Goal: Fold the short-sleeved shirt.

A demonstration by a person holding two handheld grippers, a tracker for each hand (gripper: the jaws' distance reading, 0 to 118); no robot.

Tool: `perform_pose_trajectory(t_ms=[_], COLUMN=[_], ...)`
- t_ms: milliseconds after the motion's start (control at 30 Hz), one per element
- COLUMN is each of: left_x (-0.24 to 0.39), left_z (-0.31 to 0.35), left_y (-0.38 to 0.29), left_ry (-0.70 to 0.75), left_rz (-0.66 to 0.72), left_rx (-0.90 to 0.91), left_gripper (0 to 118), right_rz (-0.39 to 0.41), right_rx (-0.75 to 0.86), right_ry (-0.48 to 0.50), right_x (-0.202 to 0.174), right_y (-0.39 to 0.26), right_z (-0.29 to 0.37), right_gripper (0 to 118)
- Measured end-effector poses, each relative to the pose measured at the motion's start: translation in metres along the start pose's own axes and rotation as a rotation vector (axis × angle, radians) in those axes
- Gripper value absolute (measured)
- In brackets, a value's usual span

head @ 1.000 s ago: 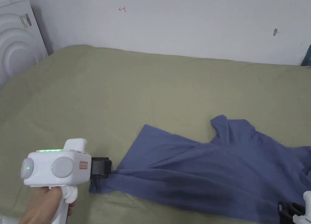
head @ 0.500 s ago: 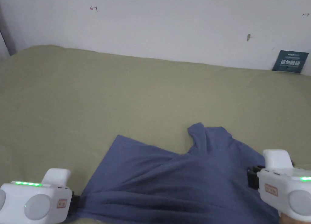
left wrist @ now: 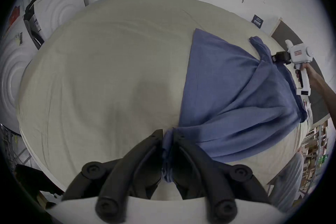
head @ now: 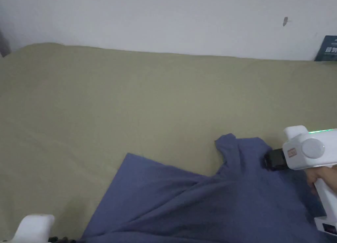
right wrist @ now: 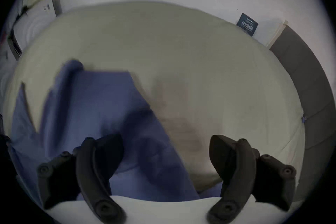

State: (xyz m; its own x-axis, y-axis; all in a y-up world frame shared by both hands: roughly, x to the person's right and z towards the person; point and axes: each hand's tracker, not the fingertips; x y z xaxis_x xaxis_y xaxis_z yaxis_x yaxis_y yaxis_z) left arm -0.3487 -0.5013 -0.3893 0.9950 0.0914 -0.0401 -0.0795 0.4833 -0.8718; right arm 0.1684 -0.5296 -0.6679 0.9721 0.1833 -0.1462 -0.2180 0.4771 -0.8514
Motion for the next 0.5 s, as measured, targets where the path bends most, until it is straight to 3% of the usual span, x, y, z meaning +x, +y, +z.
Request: perform_pose_trajectory(t_ms=[33,100,133,200,233,333,500], left_x=[-0.001,-0.005,-0.006,-0.007,-0.007,-0.006,-0.003], left_z=[-0.001,-0.004,-0.004,-0.002,-0.001,0.011,0.062], left_y=[0.001,0.003,0.005,0.006,0.007,0.01,0.031], left_ry=[-0.004,-0.017,-0.021,-0.026,-0.026,-0.019,-0.046], left_rz=[0.004,0.02,0.026,0.032,0.03,0.016,0.021], left_rx=[-0.002,-0.008,-0.011,-0.014,-0.014,0.002,0.123], left_gripper=[11,11,11,11,11,11,11], right_rz=[0.014,-0.073,-0.137,-0.091,-0.037,-0.039,-0.028], right_rx=[-0.013,0.016,0.005,0.083,0.09,0.158,0.366], right_ry=[-0.009,0.052,0.107,0.08,0.078,0.077,0.055], right_x=[0.0,-0.002,-0.001,-0.008,-0.003,-0.008,0.014], right_y=[-0.003,-0.017,-0.018,-0.025,-0.019,-0.024,-0.044], right_z=[-0.006,0.018,0.026,0.052,0.052,0.103,0.198], right_gripper=[101,95,72,1,1,1,1])
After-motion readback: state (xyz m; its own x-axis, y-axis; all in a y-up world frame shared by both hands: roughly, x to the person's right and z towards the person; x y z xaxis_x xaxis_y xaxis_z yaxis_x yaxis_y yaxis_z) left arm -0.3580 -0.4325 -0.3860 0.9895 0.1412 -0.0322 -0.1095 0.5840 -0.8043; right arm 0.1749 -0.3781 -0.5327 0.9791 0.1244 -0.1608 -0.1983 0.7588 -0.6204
